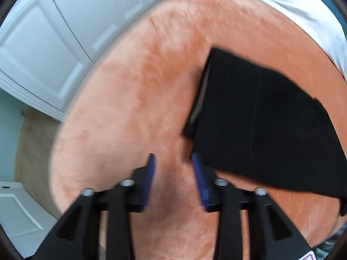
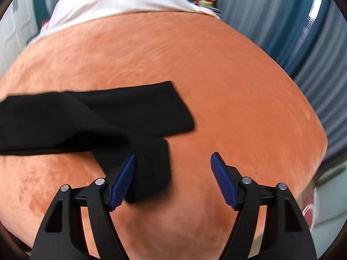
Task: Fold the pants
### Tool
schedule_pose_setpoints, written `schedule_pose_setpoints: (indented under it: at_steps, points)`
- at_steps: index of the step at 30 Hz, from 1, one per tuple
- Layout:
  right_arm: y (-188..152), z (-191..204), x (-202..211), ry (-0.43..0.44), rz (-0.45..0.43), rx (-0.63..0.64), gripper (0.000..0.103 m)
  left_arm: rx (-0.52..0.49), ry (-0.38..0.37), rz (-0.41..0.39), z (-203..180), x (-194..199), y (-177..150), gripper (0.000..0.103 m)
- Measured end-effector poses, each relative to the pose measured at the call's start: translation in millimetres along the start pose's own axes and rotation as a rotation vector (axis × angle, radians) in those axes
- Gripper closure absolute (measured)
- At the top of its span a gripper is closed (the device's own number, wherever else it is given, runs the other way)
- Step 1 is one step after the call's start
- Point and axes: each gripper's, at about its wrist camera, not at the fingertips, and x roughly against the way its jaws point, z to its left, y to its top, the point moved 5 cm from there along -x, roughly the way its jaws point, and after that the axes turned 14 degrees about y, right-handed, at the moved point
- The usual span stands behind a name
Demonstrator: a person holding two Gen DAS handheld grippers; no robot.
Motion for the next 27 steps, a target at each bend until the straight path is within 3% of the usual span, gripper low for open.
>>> schedule_pose_setpoints:
  at_steps: [2, 5, 6, 8, 12, 14, 15, 17, 20, 21, 22, 24, 26, 27]
  points:
    - [-6.6, -14.0, 19.3, 0.028, -0.03, -0.088, 0.033, 0.006, 0.028, -0.063, -0.6, 22.7, -2.1, 0.052]
    - [0.2, -31.8, 34.5, 0.183, -0.084, -0.291, 0.032, -0.032, 0.041, -0.155, -17.7, 61.4, -11.6, 0.05]
    - [7.2, -37.5, 31.3, 0.249, -0.091, -0.372, 0.027, -0.044, 0.036, -0.177, -24.8, 74.8, -20.2, 0.045]
    - [13.5, -42.8, 15.9, 0.326, -0.052, -0.475, 0.026, -0.071, 0.007, -0.222, -51.3, 102.0, -34.6, 0.039]
    - [24.1, -43.7, -20.0, 0.498, -0.039, -0.707, 0.026, -0.124, -0.104, -0.227, -107.1, 133.8, -66.0, 0.036]
    - [31.5, -39.1, -37.6, 0.579, 0.012, -0.824, 0.026, -0.145, -0.166, -0.207, -131.1, 143.7, -81.9, 0.036]
    - [35.9, -34.0, -46.3, 0.6, 0.047, -0.854, 0.026, -0.16, -0.196, -0.195, -141.7, 143.9, -89.2, 0.036]
    - [46.3, -20.8, -68.5, 0.517, 0.156, -0.844, 0.03, -0.177, -0.235, -0.167, -162.3, 149.4, -104.6, 0.036]
    - [65.8, -8.6, -90.8, 0.338, 0.22, -0.717, 0.046, -0.203, -0.265, -0.137, -183.6, 148.9, -119.3, 0.036]
    - [68.5, -6.9, -97.7, 0.302, 0.234, -0.699, 0.064, -0.209, -0.268, -0.135, -190.1, 148.4, -122.5, 0.036]
    - [71.7, -3.2, -111.3, 0.263, 0.266, -0.677, 0.101, -0.205, -0.265, -0.133, -191.0, 148.6, -125.2, 0.035]
    - [73.2, 0.4, -128.4, 0.229, 0.31, -0.671, 0.1, -0.194, -0.282, -0.117, -191.0, 149.5, -128.8, 0.036]
    - [102.0, 16.7, -107.5, 0.292, 0.2, -0.62, 0.1, -0.179, -0.276, -0.106, -188.3, 147.9, -128.8, 0.036]
    - [128.1, 33.4, -72.4, 0.403, 0.065, -0.55, 0.1, -0.176, -0.273, -0.106, -184.9, 148.5, -129.8, 0.035]
